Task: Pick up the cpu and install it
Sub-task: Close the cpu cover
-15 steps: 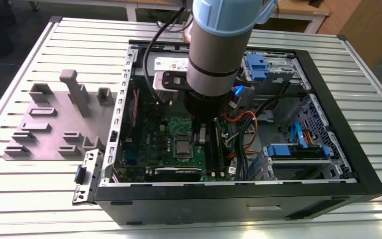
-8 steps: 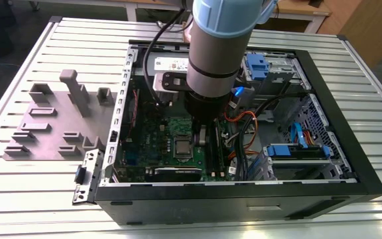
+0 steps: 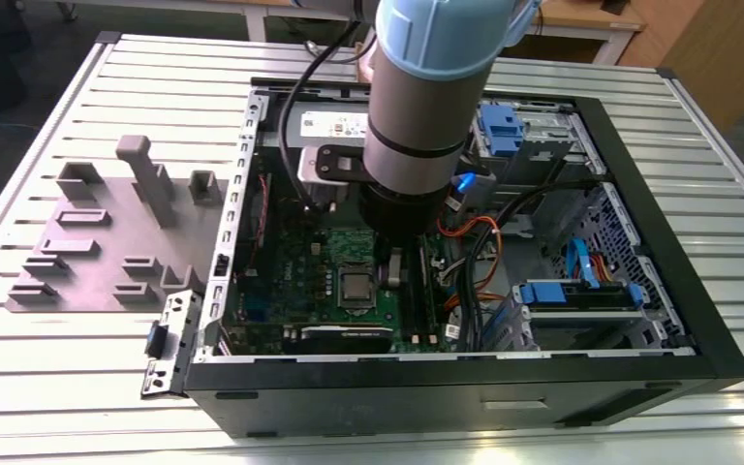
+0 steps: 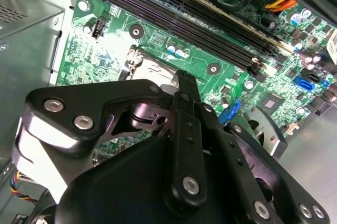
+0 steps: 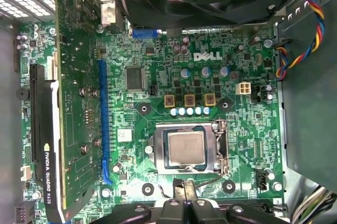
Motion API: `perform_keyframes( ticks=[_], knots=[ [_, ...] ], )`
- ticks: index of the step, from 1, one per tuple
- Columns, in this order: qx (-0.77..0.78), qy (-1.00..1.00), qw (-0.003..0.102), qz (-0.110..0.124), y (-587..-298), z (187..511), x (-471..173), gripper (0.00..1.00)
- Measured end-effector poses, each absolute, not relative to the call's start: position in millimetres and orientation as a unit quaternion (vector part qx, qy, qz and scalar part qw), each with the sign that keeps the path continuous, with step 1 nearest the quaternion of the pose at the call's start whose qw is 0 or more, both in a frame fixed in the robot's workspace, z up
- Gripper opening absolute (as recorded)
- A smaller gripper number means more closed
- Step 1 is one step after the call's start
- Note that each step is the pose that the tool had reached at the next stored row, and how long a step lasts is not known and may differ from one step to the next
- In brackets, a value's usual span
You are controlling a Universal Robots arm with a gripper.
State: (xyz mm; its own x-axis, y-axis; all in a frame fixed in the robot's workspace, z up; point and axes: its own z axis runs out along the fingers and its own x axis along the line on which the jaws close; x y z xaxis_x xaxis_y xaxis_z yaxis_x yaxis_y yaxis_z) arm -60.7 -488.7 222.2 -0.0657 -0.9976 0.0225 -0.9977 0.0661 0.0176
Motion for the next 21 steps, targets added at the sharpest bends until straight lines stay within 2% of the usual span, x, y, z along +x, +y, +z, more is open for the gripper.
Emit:
perform_keyframes(
  ticks=[21],
  knots=[
    [0.692, -0.722, 0.014, 0.001, -490.5, 216.2, -57.4, 0.11]
  ],
)
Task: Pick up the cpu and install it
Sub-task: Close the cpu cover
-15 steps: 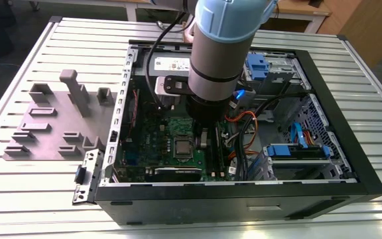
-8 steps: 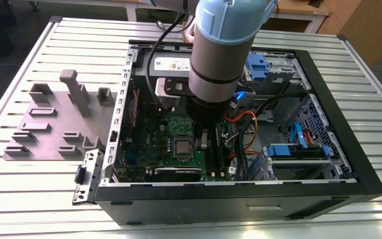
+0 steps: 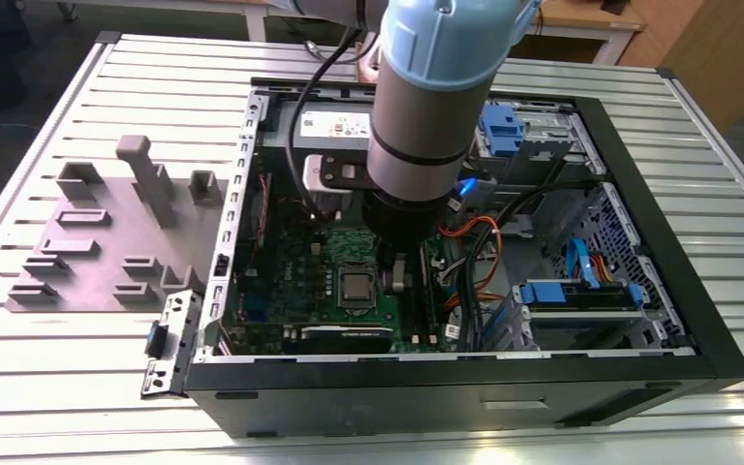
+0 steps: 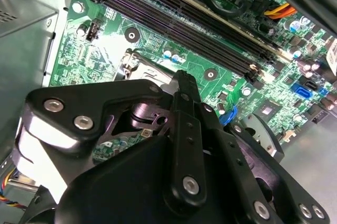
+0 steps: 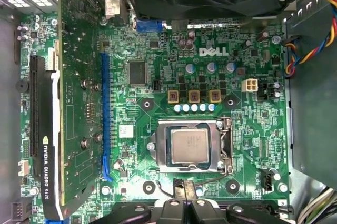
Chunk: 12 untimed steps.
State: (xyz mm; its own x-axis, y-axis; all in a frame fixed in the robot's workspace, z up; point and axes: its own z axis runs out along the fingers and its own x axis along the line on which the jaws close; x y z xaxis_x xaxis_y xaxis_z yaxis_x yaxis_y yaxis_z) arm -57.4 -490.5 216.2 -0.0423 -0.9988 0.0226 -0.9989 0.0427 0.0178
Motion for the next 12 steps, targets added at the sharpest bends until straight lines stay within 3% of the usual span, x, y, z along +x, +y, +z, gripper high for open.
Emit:
perform_keyframes(
  ticks=[12],
  knots=[
    [0.693, -0.72, 0.016, 0.003, -490.9, 211.3, -57.4, 0.11]
  ],
)
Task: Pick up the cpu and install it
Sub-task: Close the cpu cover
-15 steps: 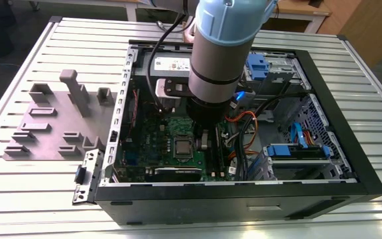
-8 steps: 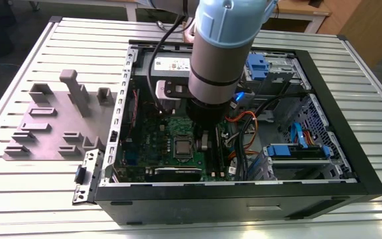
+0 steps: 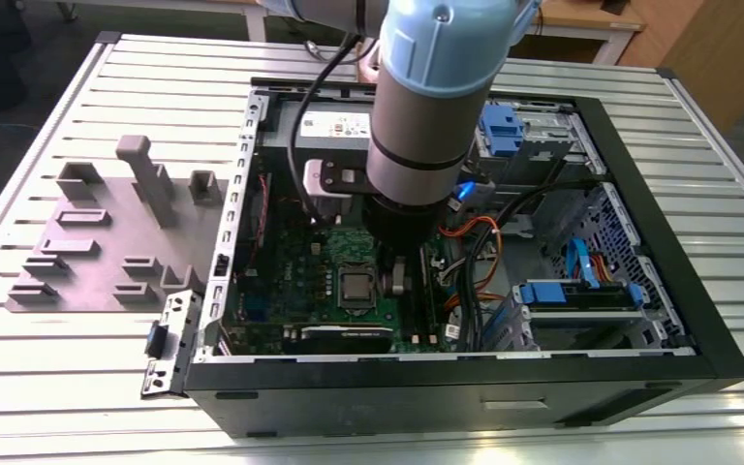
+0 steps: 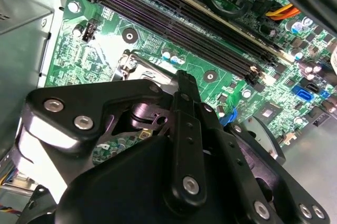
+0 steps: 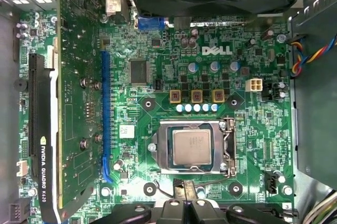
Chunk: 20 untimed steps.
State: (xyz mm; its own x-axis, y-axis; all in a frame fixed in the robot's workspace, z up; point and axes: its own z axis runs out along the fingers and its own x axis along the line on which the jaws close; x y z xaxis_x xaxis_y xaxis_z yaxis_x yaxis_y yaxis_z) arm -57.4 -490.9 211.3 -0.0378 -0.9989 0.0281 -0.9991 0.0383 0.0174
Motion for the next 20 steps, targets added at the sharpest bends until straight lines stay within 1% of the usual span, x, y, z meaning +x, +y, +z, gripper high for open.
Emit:
perform_keyframes(
  ticks=[7, 20],
  knots=[
    [0.693, -0.72, 0.02, 0.007, -490.9, 208.1, -57.4, 0.11],
    [0.693, -0.72, 0.02, 0.008, -495.6, 205.2, -57.5, 0.11]
  ],
)
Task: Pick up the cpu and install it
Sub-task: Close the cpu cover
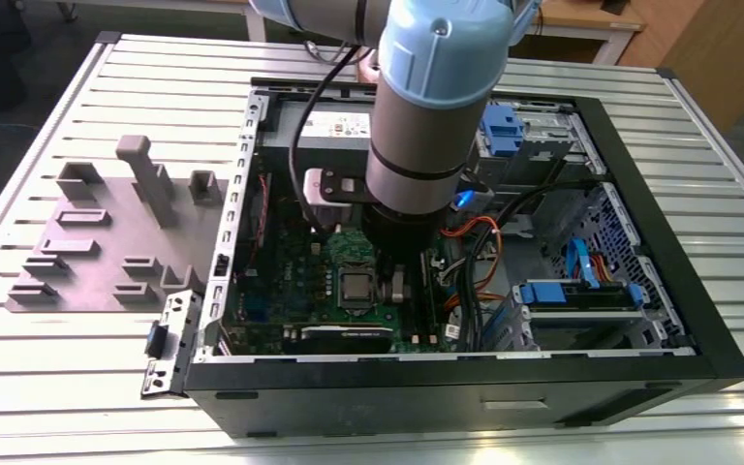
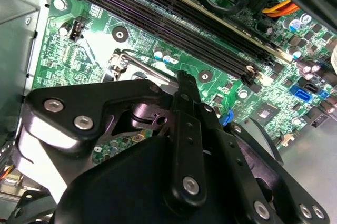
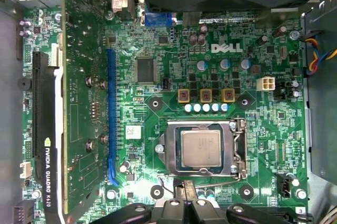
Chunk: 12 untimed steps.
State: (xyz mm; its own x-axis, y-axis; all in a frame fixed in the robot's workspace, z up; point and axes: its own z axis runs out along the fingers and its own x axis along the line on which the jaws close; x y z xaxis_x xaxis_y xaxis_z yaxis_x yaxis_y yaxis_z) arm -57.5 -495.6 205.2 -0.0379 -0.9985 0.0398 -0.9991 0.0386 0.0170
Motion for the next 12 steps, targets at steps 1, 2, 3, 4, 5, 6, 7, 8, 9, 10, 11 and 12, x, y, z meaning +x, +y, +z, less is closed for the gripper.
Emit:
perform_keyframes(
  ticks=[1, 2, 3, 4, 5, 6, 7, 8, 9, 10, 11, 12],
  knots=[
    [0.693, -0.72, 0.02, 0.008, -495.7, 205.1, -57.4, 0.11],
    [0.693, -0.72, 0.02, 0.008, -495.7, 204.9, -57.4, 0.11],
    [0.693, -0.72, 0.02, 0.008, -495.7, 204.8, -57.4, 0.11],
    [0.694, -0.72, 0.02, 0.007, -495.8, 204.7, -57.4, 0.11],
    [0.694, -0.72, 0.02, 0.007, -495.7, 204.7, -57.4, 0.11],
    [0.694, -0.72, 0.02, 0.007, -495.7, 204.6, -57.4, 0.11],
    [0.694, -0.719, 0.02, 0.007, -495.7, 204.5, -57.4, 0.11],
    [0.694, -0.719, 0.02, 0.007, -495.8, 204.4, -57.4, 0.11],
    [0.694, -0.719, 0.02, 0.007, -495.8, 204.3, -57.4, 0.11],
    [0.694, -0.719, 0.02, 0.007, -495.8, 204.3, -57.4, 0.11],
    [0.694, -0.719, 0.02, 0.007, -495.7, 204.2, -57.4, 0.11],
    [0.694, -0.719, 0.02, 0.007, -495.8, 204.1, -57.4, 0.11]
  ],
)
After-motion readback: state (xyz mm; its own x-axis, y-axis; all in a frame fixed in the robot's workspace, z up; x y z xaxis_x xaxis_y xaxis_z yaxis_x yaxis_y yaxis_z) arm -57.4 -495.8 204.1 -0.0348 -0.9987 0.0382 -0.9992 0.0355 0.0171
